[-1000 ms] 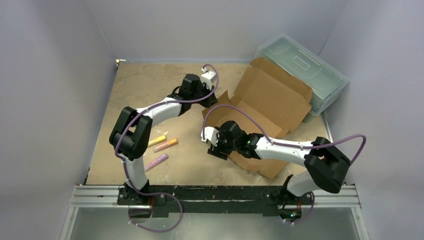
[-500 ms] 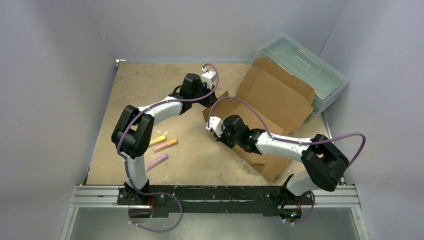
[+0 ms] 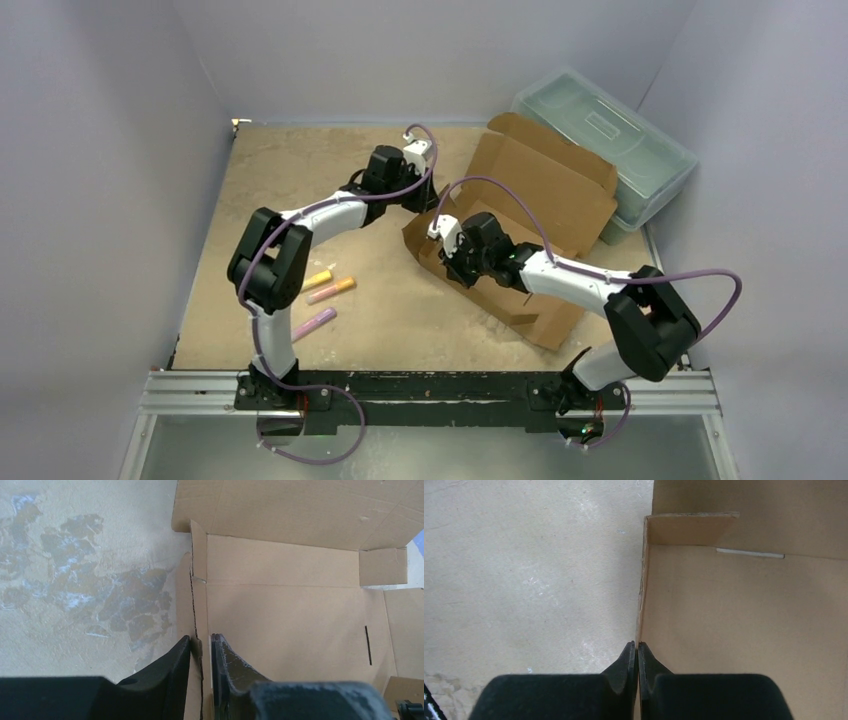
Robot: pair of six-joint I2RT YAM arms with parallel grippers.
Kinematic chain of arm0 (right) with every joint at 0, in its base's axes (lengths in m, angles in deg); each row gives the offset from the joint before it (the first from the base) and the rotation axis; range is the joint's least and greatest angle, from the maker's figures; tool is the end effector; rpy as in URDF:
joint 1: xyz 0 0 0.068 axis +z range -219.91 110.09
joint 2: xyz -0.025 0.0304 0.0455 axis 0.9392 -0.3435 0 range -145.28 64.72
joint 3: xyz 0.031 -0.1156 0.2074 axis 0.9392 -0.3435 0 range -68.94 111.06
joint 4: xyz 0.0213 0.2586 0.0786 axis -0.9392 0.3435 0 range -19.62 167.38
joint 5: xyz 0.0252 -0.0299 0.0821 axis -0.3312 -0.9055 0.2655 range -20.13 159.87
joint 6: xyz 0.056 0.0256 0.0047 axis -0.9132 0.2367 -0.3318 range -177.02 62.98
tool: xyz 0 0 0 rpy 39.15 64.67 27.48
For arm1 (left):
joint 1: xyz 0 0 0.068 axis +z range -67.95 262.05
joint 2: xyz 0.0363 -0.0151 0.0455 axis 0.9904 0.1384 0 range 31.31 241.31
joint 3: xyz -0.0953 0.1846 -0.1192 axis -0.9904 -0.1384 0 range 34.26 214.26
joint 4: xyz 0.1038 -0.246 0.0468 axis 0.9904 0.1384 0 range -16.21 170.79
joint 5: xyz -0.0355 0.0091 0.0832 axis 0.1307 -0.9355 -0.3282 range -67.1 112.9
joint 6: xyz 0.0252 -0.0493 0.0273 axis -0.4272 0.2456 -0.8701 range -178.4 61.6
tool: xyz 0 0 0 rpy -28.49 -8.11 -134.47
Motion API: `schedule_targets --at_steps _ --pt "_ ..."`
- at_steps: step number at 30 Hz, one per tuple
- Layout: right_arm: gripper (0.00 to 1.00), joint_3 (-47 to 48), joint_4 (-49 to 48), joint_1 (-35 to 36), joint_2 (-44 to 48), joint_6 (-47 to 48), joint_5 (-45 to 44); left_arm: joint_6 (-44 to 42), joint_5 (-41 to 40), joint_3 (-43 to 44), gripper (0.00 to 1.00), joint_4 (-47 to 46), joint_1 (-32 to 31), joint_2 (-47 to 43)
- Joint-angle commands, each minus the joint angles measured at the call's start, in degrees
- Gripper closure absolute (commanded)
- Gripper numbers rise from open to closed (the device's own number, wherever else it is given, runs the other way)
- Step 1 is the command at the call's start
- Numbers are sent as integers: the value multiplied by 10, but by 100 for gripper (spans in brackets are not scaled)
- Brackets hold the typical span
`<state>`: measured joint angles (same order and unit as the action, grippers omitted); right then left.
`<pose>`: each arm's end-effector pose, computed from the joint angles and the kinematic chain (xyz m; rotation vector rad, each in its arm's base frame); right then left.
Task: Fold the paper box
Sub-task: Fold the paper box at the center of the board.
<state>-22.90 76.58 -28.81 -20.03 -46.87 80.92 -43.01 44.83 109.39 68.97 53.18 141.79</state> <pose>0.2357 0.2174 0.1445 -1.1192 2.1117 0.4872 0.3805 -0.2298 0.1701 0.4925 2.1248 -0.8554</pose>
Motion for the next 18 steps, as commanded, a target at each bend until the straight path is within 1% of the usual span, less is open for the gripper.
schedule_targets --at_steps 1,6,13,16,18 --pt "98 28 7 -15 -2 -18 41 32 16 19 77 -16 10 -1" --pt "100 50 45 -31 -26 1 52 67 31 -14 65 -45 29 -29" --pt "100 52 46 -40 -29 1 58 109 38 -90 51 -96 61 -91" --pt "100 52 47 -45 -30 1 62 108 25 -121 48 -100 76 -120" --pt "100 52 47 -47 -30 1 63 103 -6 -150 46 -106 82 -148"
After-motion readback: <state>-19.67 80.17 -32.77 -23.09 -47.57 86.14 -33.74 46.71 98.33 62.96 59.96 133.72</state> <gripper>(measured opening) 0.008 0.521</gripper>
